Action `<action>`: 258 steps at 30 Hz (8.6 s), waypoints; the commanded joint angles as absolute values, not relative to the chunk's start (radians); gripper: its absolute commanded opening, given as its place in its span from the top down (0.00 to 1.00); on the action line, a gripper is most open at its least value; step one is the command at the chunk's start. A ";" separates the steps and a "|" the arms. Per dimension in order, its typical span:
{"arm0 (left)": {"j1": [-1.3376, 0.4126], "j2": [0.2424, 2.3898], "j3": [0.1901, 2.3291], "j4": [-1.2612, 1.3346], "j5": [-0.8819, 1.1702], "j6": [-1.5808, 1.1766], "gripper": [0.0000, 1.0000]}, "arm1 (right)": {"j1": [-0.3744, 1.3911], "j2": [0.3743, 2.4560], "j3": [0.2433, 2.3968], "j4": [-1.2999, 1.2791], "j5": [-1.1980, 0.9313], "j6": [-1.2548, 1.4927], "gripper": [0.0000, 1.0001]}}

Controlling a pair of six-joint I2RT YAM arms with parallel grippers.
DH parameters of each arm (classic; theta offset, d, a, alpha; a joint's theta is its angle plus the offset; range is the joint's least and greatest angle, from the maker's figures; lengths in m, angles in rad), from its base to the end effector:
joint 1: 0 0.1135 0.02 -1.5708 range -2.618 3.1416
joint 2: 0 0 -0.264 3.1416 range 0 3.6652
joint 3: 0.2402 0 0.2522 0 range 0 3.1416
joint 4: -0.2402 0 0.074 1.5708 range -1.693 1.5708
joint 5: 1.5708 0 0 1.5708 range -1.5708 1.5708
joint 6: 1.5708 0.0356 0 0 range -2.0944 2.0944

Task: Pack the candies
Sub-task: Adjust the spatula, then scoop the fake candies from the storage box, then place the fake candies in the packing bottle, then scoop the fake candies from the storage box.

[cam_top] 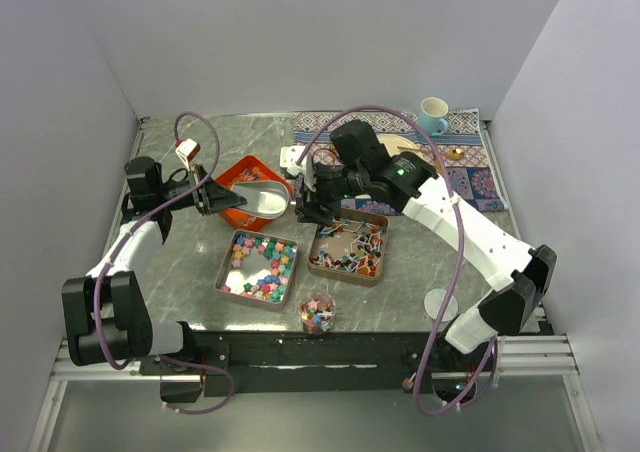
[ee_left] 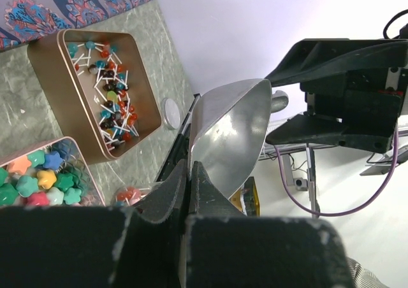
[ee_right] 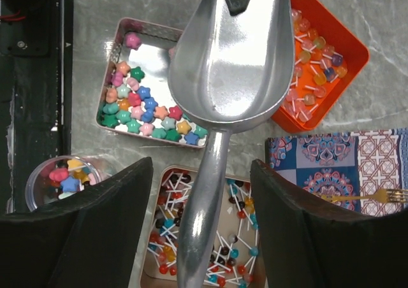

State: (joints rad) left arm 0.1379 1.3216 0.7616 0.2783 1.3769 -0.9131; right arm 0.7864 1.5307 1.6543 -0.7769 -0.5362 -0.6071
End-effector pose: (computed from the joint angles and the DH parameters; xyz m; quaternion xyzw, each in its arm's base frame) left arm 0.2742 0.0028 0.2676 0.0206 0.7255 -0.6456 0.2376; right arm 0.2190 0.2451 0.4034 -0.6448 0.5878 0.2748 0.4040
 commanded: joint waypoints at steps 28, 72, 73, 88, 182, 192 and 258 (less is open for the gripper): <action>0.161 1.295 0.811 0.175 1.324 -0.839 0.98 | 0.778 1.601 1.712 -0.770 -0.492 -0.601 1.00; 0.327 1.055 0.628 -0.094 0.690 -0.722 0.46 | 0.518 1.535 1.563 -1.339 0.238 -1.997 1.00; 0.327 1.036 0.617 -0.092 0.689 -0.729 0.46 | 0.525 1.552 1.562 -1.327 0.251 -2.000 1.00; 0.342 0.950 0.541 -0.112 0.675 -0.733 0.46 | 0.587 1.681 1.530 -1.200 0.357 -2.052 1.00; 0.482 1.169 0.839 -0.187 0.815 -0.488 0.47 | 0.563 1.214 0.968 -0.626 -0.350 -0.926 1.00; 0.482 1.123 0.792 -0.112 0.815 -0.584 0.47 | 0.715 0.950 0.994 -0.945 -0.144 -1.227 1.00; 0.485 0.926 0.532 -0.597 0.226 -0.856 0.99 | 0.934 1.842 1.456 -1.034 0.408 -1.319 1.00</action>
State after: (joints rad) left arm 0.4812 0.8799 0.5274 -0.5156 0.3286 -0.8059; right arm 0.9119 1.8019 1.4021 -1.0206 0.4255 -1.3727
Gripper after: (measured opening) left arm 0.021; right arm 0.301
